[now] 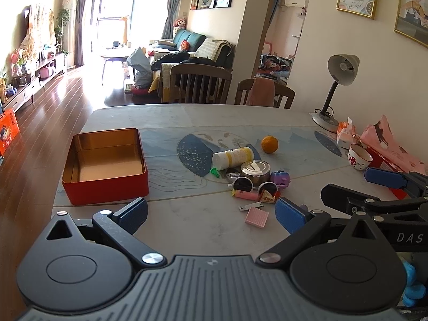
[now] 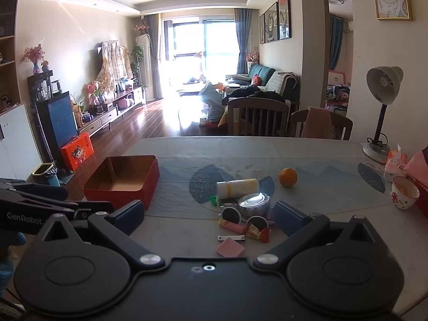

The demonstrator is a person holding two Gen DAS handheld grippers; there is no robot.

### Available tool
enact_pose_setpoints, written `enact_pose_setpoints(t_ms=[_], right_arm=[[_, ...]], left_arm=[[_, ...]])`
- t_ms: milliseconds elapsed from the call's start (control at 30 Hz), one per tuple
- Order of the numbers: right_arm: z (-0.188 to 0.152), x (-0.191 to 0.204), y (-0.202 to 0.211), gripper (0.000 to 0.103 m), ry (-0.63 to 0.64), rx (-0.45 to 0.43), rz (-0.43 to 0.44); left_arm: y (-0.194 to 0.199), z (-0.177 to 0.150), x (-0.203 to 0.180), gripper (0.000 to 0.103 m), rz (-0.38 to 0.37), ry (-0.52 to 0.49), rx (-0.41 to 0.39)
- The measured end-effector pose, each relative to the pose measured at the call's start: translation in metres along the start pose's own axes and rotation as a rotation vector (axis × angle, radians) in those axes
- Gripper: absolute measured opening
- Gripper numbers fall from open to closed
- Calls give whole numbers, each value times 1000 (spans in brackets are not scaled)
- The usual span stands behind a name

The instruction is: Organize rigid objects

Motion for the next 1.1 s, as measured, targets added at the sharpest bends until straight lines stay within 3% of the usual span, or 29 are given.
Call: enact_pose_setpoints(t_ms=[367, 533, 667, 867, 1100], right_arm=[[3, -42, -13, 103, -28, 4, -58], [-4, -71, -36, 103, 16, 31, -94], [-20, -93, -68, 101, 52, 113, -87], [-44, -121, -113, 96, 65, 232, -42], [-69, -145, -159, 82, 80, 362, 4]], left_arm=[[-27, 21, -1, 102, -11, 35, 4], [-61, 31, -18, 102, -5, -14, 35], [-94, 33, -34, 102, 27, -57, 64], [-146, 28, -57, 102, 18, -103, 121], [-205, 5, -76, 102, 22, -131, 245]])
Point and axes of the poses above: each gripper's, at about its wrist camera, not at the fingertips, and y roughly against the way its jaws point, x to its left, z to its top, the point moved 10 cm from there along -y, roughly the way its jaws point, and after that the axes turned 14 degrees about x, right-handed, at the moved point
